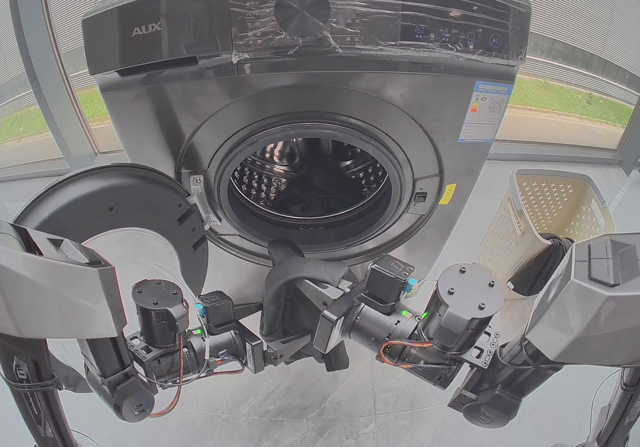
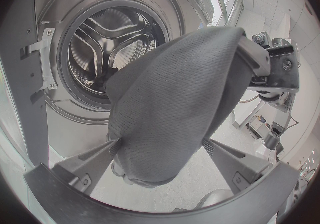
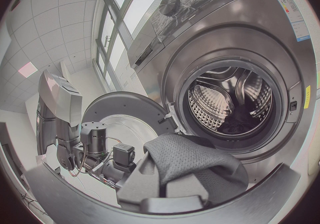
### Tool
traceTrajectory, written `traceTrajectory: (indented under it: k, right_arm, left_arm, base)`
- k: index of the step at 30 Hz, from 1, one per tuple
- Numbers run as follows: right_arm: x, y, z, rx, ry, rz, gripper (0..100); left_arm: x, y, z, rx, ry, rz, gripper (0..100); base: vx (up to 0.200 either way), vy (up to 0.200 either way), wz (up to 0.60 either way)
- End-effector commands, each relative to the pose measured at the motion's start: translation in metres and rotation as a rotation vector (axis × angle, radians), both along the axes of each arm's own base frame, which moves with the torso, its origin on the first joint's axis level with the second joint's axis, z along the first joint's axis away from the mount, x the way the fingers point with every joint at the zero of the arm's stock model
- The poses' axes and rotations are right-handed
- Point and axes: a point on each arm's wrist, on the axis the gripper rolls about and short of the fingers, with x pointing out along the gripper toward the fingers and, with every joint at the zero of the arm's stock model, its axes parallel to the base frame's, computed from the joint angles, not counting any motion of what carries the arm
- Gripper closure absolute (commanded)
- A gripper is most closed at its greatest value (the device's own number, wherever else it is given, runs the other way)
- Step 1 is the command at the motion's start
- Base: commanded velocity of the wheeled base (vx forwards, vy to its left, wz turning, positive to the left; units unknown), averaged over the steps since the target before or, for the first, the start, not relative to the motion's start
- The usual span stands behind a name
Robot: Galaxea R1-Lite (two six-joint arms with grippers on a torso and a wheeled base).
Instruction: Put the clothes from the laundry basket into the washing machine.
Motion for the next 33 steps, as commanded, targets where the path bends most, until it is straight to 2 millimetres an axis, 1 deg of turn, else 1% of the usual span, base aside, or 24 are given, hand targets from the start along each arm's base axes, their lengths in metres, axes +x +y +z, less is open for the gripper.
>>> traceTrajectory:
  k: [1, 2, 10, 15, 22, 23, 29, 31, 33]
  right_arm:
    - [-0.006, 0.003, 0.0, 0.001, 0.001, 0.018, 100]
    - [-0.006, 0.003, 0.0, 0.001, 0.001, 0.02, 100]
    - [-0.007, 0.004, -0.004, -0.005, 0.009, 0.017, 100]
    - [-0.007, 0.003, -0.004, -0.007, 0.011, 0.014, 100]
    - [0.004, -0.002, -0.002, 0.0, 0.002, -0.011, 100]
    - [0.005, -0.003, -0.002, 0.0, 0.002, -0.014, 100]
    - [0.004, -0.004, -0.001, -0.002, 0.004, -0.015, 100]
    - [0.003, -0.004, -0.001, -0.005, 0.006, -0.012, 100]
    - [0.002, -0.004, -0.003, -0.007, 0.008, -0.009, 100]
  left_arm:
    - [0.002, -0.002, -0.002, -0.003, 0.001, -0.002, 0]
    - [0.002, -0.003, -0.002, -0.005, -0.002, -0.004, 100]
    - [0.001, -0.008, 0.0, -0.017, -0.005, -0.018, 100]
    - [0.001, -0.007, 0.001, -0.019, -0.007, -0.015, 100]
    - [-0.002, -0.006, 0.003, -0.021, -0.004, -0.03, 100]
    - [-0.002, -0.006, 0.003, -0.022, -0.004, -0.033, 0]
    - [-0.004, -0.006, 0.005, -0.022, -0.01, -0.048, 0]
    - [-0.003, -0.007, 0.006, -0.025, -0.014, -0.06, 0]
    - [-0.004, -0.013, 0.006, -0.035, -0.016, -0.117, 0]
  base:
    - [0.0, 0.0, 0.0]
    - [0.0, 0.0, 0.0]
    - [0.0, 0.0, 0.0]
    - [0.0, 0.0, 0.0]
    - [0.0, 0.0, 0.0]
    - [0.0, 0.0, 0.0]
    - [0.0, 0.0, 0.0]
    - [0.0, 0.0, 0.0]
    - [0.0, 0.0, 0.0]
